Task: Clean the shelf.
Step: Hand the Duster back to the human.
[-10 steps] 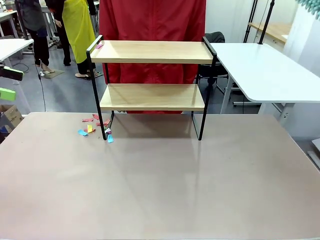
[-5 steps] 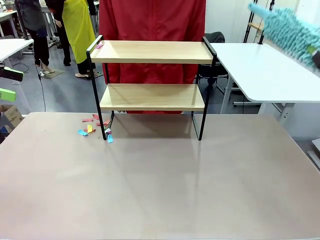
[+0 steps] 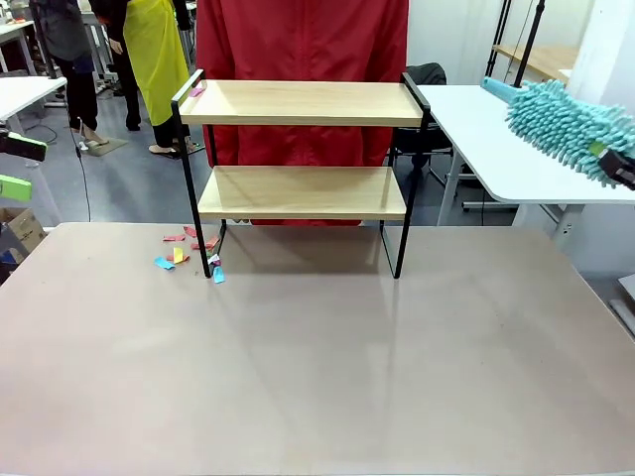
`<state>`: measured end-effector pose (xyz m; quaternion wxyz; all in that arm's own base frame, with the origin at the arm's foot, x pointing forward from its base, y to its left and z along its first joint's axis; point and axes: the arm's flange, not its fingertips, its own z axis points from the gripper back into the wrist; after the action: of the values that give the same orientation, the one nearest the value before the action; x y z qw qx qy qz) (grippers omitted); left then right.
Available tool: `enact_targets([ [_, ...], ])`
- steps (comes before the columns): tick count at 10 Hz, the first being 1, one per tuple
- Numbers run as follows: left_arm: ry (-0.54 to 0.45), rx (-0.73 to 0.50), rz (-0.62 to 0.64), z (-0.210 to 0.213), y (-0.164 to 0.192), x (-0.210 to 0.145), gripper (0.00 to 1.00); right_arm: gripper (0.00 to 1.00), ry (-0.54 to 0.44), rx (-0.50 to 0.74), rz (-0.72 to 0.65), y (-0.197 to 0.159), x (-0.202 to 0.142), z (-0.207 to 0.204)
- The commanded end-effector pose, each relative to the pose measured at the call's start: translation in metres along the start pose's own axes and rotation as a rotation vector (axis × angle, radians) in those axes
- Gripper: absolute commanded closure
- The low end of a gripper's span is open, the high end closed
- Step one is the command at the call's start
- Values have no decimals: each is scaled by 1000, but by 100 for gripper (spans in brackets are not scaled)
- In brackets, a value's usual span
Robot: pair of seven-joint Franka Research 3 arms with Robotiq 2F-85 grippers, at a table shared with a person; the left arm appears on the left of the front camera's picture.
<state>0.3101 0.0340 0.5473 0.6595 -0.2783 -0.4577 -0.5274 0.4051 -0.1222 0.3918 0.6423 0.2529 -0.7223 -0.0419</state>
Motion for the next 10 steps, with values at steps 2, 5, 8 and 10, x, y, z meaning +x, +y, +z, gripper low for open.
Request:
enact_targets([
  [2,-29,3,-20,-2,2,2,0,85,10,-4,-60,39,-28,29],
  [5,-29,3,-20,-2,2,2,0,85,3,-3,-1,0,-1,0],
  [8,-29,3,-20,-2,2,2,0,85,3,-3,-1,0,-1,0],
  [10,-29,3,-20,-2,2,2,0,85,3,-3,-1,0,-1,0],
])
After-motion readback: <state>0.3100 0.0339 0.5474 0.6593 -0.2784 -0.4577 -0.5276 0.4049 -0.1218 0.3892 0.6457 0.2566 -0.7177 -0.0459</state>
